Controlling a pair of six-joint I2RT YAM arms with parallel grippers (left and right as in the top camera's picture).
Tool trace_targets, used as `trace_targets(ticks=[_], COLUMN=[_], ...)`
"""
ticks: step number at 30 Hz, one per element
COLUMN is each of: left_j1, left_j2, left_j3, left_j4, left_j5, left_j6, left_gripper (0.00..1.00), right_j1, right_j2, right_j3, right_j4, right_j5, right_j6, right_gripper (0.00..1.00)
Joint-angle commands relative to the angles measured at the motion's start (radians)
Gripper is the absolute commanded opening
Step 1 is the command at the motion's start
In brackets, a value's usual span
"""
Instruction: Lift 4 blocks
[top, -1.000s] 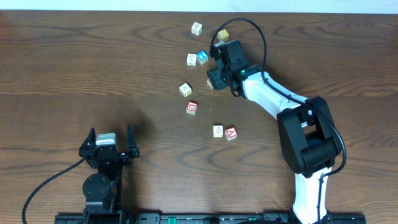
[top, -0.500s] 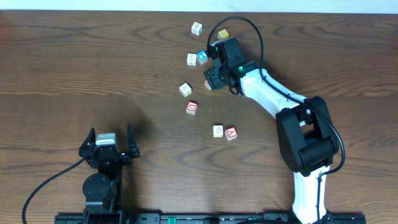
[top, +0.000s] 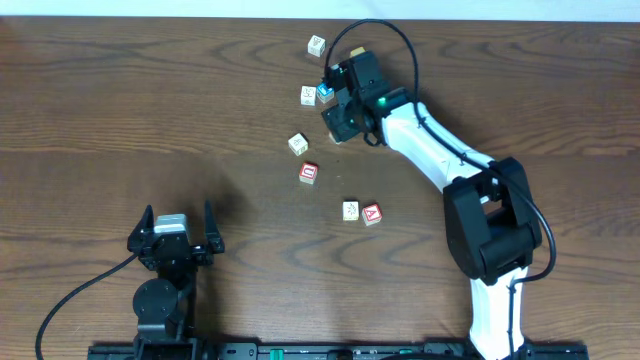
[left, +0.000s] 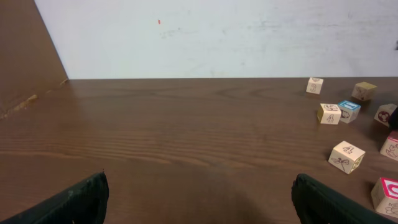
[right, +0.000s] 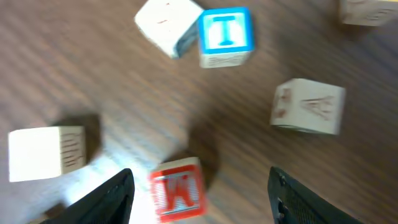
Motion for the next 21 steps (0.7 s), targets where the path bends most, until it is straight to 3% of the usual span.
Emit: trace_targets(ticks=[1, 21], left_j1=[-0.002, -0.002], left_j2=[-0.003, -0.003], left_j3=[-0.021, -0.021], left_j4=[-0.037, -0.037], left_j5=[-0.005, -0.005], left_j6=[-0.002, -0.002], left_gripper=[0.94, 0.94], right_j1=[0.023, 0.027], right_j2=[0.013, 0.084], right_j3=[0.013, 0.013], right_j4=[-0.013, -0.012], right_j5=[-0.023, -0.021], right_j6=[-0.027, -0.027], right_gripper=[0.66, 0.51])
